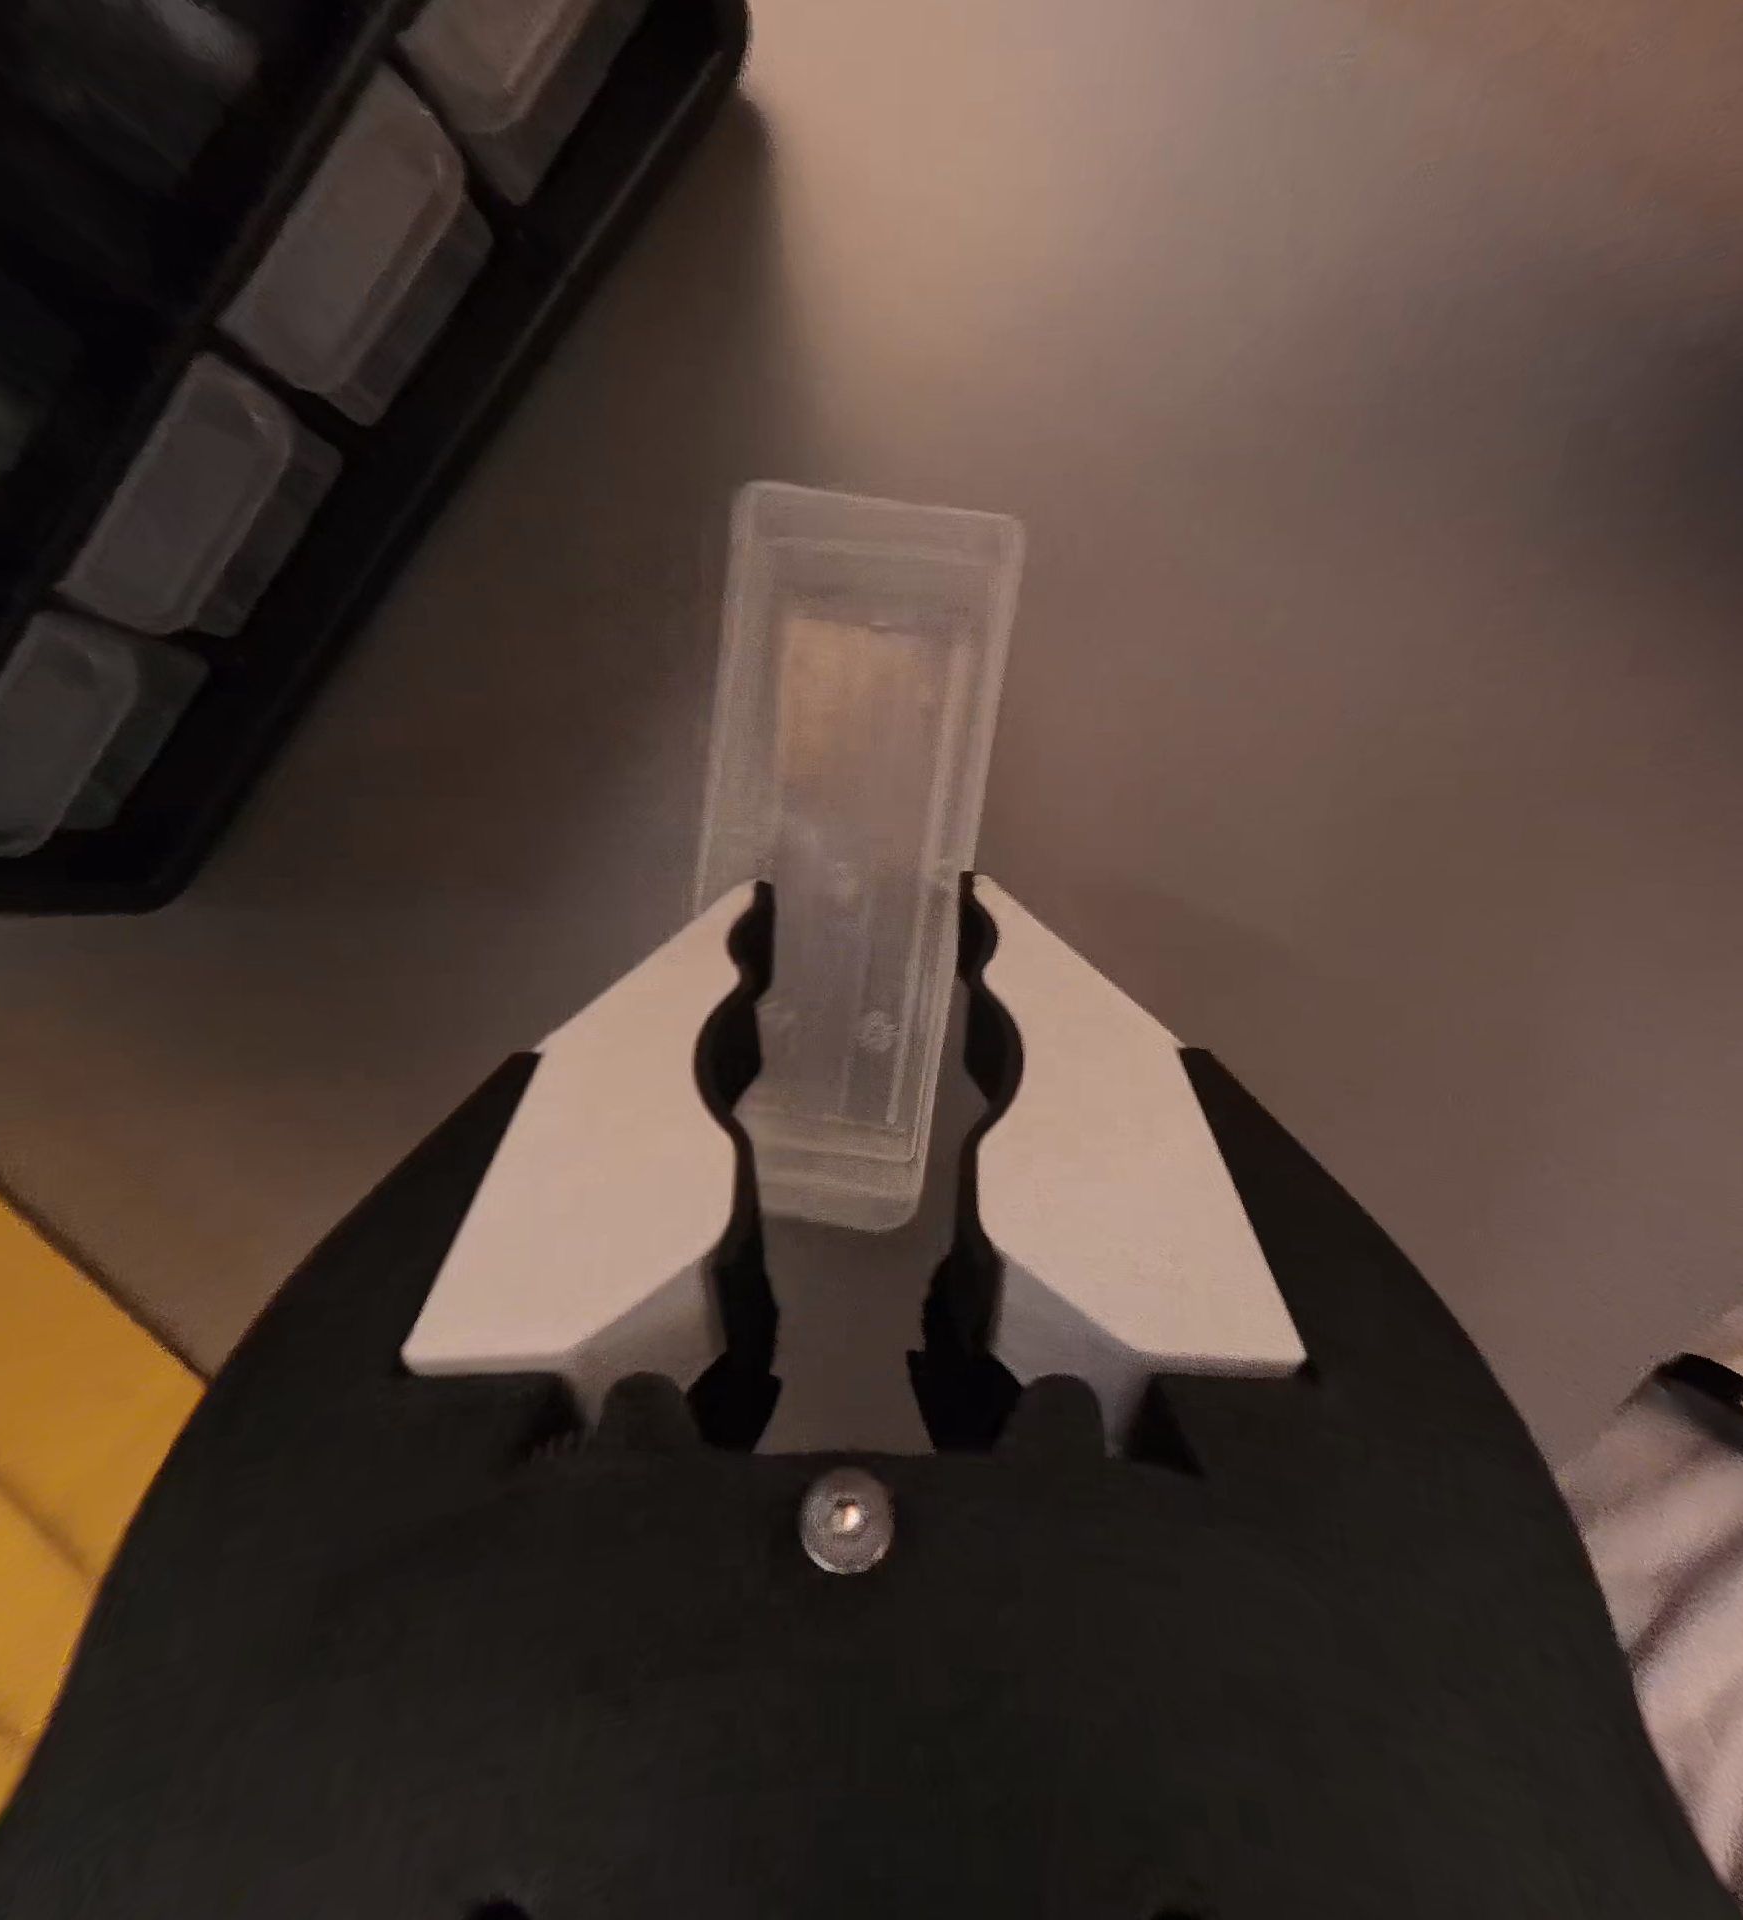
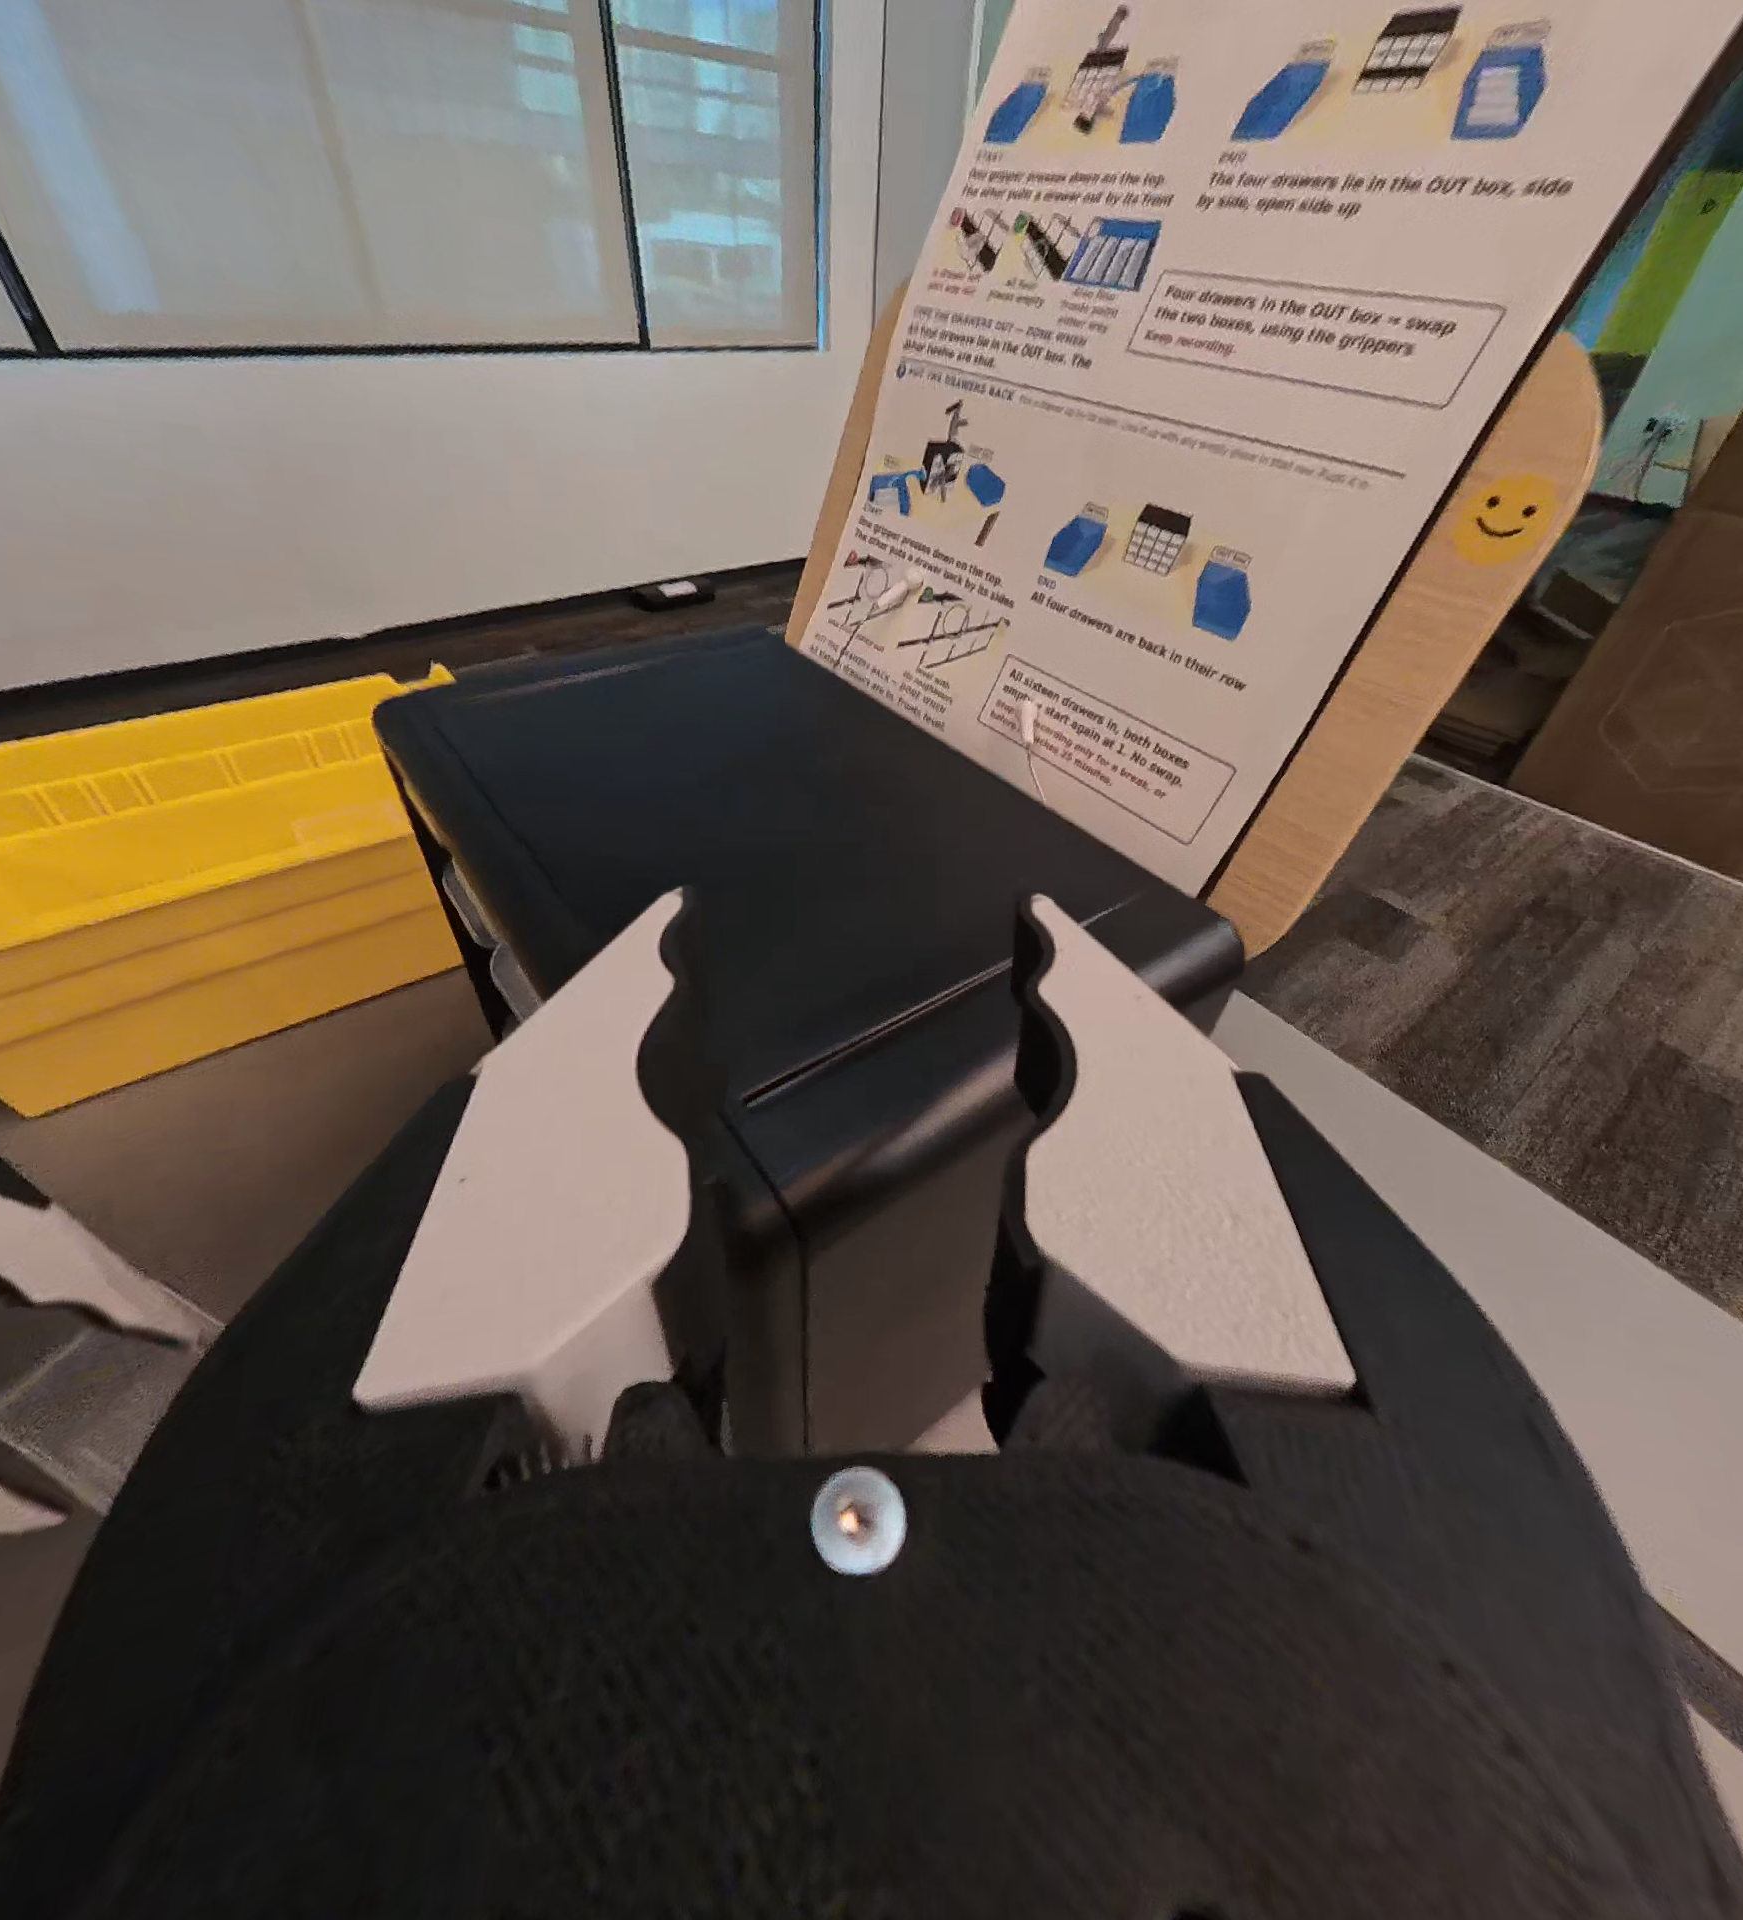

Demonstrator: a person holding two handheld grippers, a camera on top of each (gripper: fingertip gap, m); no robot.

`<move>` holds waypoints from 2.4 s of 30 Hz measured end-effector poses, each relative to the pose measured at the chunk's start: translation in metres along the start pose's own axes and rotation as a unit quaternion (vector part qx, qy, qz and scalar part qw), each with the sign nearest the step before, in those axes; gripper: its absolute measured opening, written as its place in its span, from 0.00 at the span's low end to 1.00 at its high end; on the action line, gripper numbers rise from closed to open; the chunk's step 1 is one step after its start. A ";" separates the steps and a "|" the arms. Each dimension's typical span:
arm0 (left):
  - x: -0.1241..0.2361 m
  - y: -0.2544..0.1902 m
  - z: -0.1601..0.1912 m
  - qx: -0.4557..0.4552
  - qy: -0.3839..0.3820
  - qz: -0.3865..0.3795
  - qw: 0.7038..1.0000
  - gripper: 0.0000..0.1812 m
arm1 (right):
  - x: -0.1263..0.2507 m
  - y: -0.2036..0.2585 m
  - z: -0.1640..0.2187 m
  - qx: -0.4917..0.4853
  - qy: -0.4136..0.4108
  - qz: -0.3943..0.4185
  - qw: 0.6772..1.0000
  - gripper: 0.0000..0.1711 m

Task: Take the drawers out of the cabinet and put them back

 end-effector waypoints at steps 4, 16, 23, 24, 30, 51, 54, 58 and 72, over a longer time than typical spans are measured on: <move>0.019 0.012 0.015 -0.007 -0.091 -0.052 0.994 0.45 | 0.011 -0.013 -0.013 0.042 -0.012 -0.016 0.999 0.15; -0.020 0.016 0.024 -0.039 -0.093 0.005 0.995 0.70 | -0.039 -0.012 0.012 0.160 0.133 -0.204 0.957 0.00; -0.042 0.014 0.031 -0.041 -0.025 0.004 0.999 0.54 | -0.046 -0.007 0.013 0.172 0.144 -0.207 0.952 0.00; -0.044 0.012 0.031 -0.034 -0.022 0.013 0.999 0.51 | -0.045 -0.007 0.014 0.173 0.144 -0.205 0.953 0.00; -0.041 -0.001 0.027 -0.023 0.000 0.023 0.999 0.36 | -0.045 -0.007 0.014 0.178 0.148 -0.189 0.954 0.00; 0.012 0.029 -0.038 0.287 0.005 0.024 0.958 0.35 | -0.045 -0.008 0.014 0.140 0.150 -0.197 0.959 0.00; 0.011 0.036 -0.041 0.293 0.017 -0.021 0.956 0.35 | -0.044 -0.009 0.015 0.134 0.140 -0.209 0.959 0.00; 0.007 0.034 -0.049 0.294 0.037 -0.038 0.954 0.35 | -0.044 -0.010 0.016 0.129 0.129 -0.221 0.958 0.00; 0.002 0.041 -0.054 0.331 0.053 -0.029 0.942 0.34 | -0.043 -0.011 0.017 0.130 0.110 -0.232 0.958 0.00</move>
Point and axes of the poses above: each gripper's, where its closed fingertips meet, x back along the fingers, z out of its underside, y = z × x across the jaws, the point moved 2 cm from there along x, back along the fingers, and after that the axes turned 13 degrees about y, right-handed, at the moved point
